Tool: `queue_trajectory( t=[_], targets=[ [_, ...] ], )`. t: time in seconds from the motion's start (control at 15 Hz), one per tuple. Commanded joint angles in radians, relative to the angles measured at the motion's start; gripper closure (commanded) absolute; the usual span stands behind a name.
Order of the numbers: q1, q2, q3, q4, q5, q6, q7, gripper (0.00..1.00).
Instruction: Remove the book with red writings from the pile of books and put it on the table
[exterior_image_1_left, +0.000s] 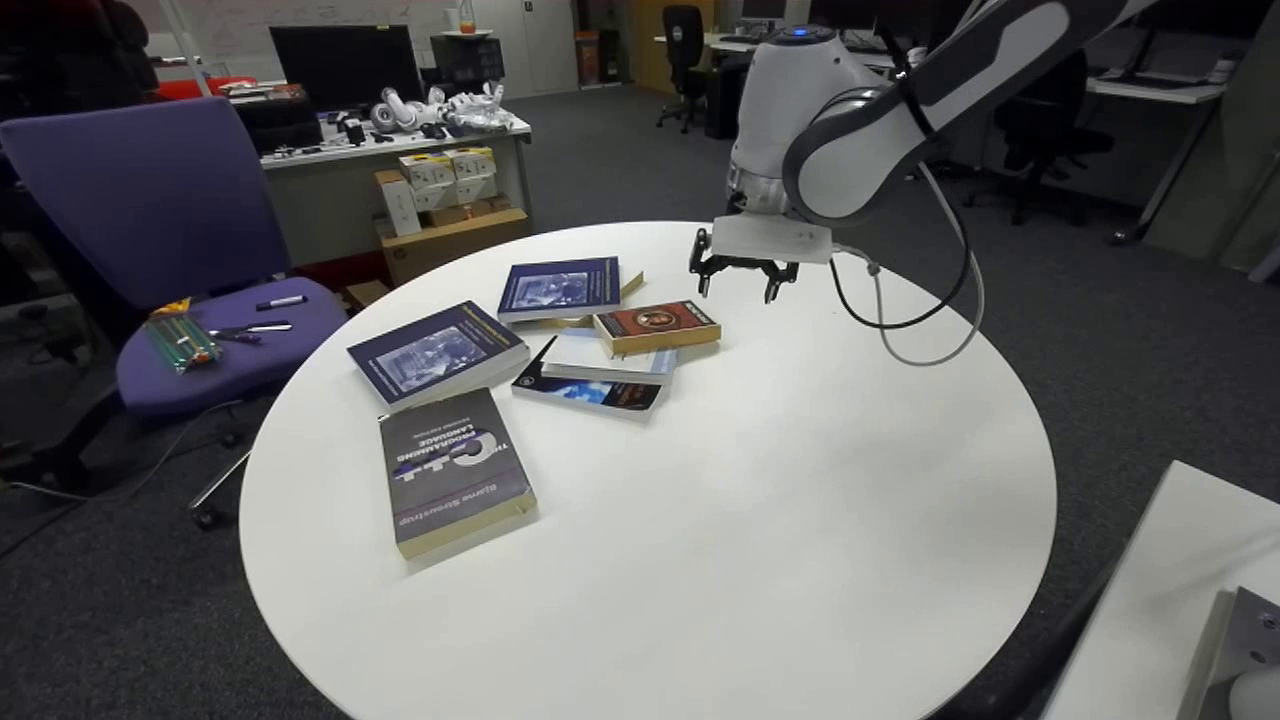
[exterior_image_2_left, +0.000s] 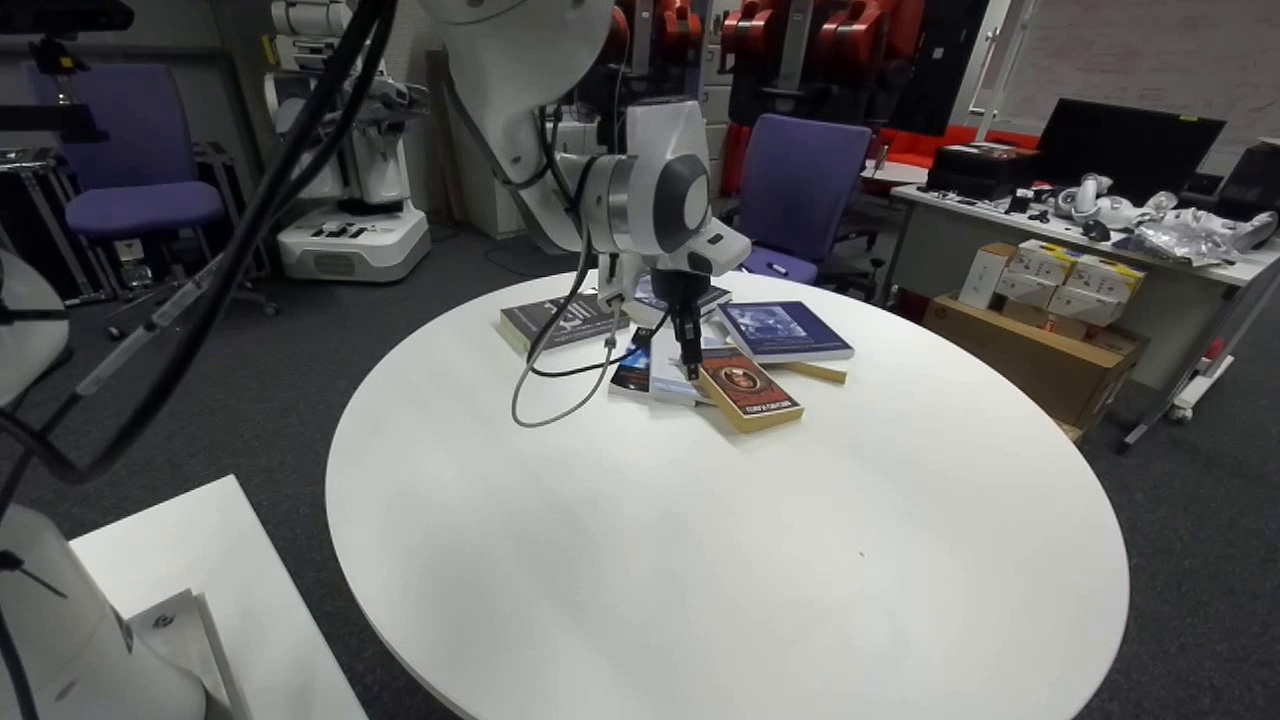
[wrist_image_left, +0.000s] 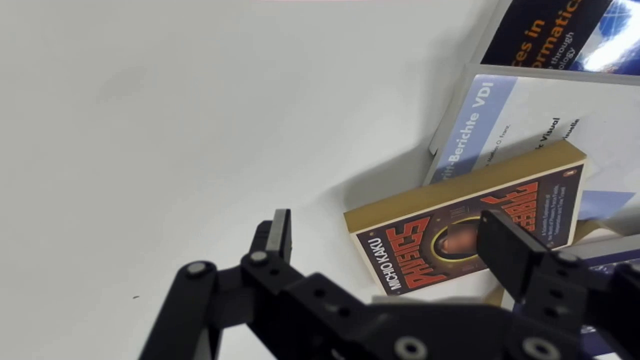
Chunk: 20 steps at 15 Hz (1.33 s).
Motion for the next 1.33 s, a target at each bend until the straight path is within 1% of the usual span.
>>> queue_trajectory(
  t=[0.0,0.33,0.4,0.47,0.53,0.6,0.67,0.73,0.8,0.93,1.07,1.2,1.27],
  targets=[
    [0.194,-0.088,-0.213,-0.021,0.190,0.066,-0.112,0.00],
    [0.201,-0.123,-0.219,-0.036,0.189,0.060,-0.105,0.00],
    [0.203,-0.121,-0.220,-0.030,0.167,0.052,-0.084,0.00],
    [0.242,-0.109,-0.255,-0.007,0.219,0.045,-0.068,0.00],
    [0.150,-0.041,-0.146,0.046,0.145,-0.030,0.030,0.00],
    [0.355,-0.068,-0.358,0.070,0.345,-0.006,-0.062,0.00],
    [0.386,-0.043,-0.383,0.105,0.402,-0.019,-0.042,0.00],
    [0.471,-0.030,-0.472,0.140,0.468,-0.006,-0.015,0.00],
    [0.535,-0.004,-0.538,0.181,0.510,0.002,0.022,0.00],
    [0.638,0.043,-0.648,0.248,0.567,0.027,0.092,0.00],
    [0.719,0.094,-0.738,0.307,0.583,0.056,0.178,0.00],
    [0.770,0.155,-0.801,0.369,0.588,0.055,0.251,0.00],
    [0.779,0.186,-0.815,0.406,0.600,0.030,0.273,0.00]
  ],
)
